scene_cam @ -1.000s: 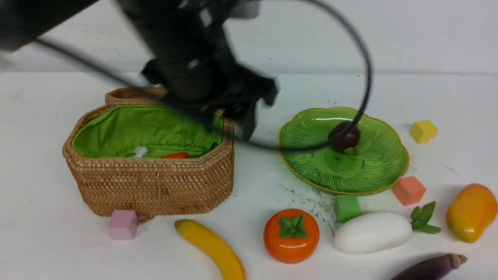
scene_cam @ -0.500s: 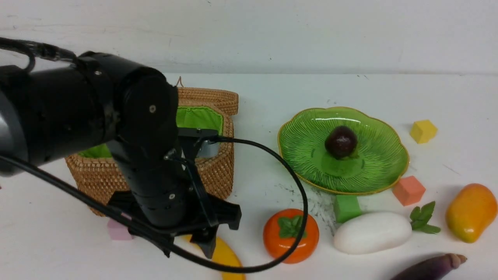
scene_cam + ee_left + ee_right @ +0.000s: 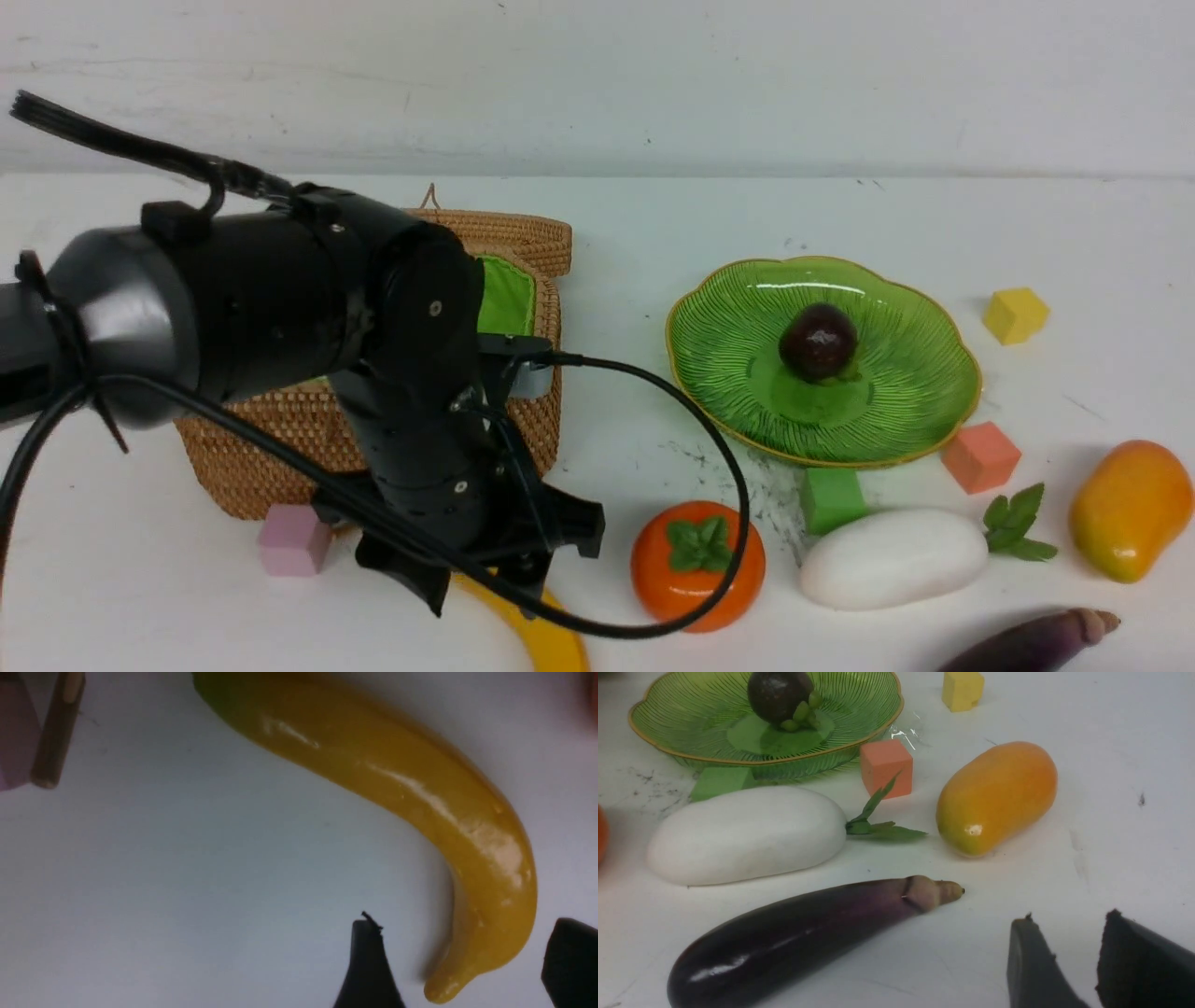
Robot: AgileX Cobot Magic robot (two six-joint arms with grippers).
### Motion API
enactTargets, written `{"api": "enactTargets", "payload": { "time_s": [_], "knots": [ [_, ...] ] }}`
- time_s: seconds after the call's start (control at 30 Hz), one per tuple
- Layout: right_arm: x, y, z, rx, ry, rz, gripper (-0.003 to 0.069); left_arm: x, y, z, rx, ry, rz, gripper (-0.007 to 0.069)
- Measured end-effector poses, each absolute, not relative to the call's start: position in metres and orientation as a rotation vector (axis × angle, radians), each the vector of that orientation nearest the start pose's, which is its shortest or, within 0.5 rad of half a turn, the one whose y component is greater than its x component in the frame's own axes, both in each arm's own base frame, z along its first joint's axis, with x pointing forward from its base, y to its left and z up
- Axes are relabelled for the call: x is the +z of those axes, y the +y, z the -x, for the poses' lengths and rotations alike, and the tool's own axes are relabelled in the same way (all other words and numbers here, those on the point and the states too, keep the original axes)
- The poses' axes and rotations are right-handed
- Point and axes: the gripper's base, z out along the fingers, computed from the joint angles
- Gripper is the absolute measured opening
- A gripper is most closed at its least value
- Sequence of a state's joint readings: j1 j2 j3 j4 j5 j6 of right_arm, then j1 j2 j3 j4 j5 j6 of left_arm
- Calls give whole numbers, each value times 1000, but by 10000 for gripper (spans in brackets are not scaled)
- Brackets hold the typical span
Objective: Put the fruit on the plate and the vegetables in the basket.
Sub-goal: Use the left arm to grab a banana and put it into the right plate
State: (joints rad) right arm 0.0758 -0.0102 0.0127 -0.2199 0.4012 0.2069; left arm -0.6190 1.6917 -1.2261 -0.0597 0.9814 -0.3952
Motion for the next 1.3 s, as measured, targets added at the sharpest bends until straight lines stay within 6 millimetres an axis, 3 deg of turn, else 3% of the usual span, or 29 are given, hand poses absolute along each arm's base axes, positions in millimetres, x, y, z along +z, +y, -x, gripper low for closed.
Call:
{"api": "enactTargets", "payload": {
  "time_s": [0.17, 0.3, 0.5, 0.77, 1.1, 1.3],
  "knots": [
    [174, -4, -52, -25, 1877, 9, 242, 229, -203, -272, -277, 2968, -238, 469],
    [174, -4, -52, -25, 1877, 9, 242, 219, -205, -273, -288, 3028, -34, 469],
    [174, -4, -52, -25, 1877, 9, 242, 218, -202, -280, -241, 2970, 266, 469],
    [174, -4, -52, -25, 1877, 9, 242, 203, -211, -293, -336, 2889, 514, 469],
    [174, -4, -52, -25, 1877, 9, 242, 169, -215, -300, -270, 2924, 625, 469],
    [174, -4, -52, -25, 1877, 9, 242, 162, -217, -300, -261, 2941, 636, 469]
  ]
}}
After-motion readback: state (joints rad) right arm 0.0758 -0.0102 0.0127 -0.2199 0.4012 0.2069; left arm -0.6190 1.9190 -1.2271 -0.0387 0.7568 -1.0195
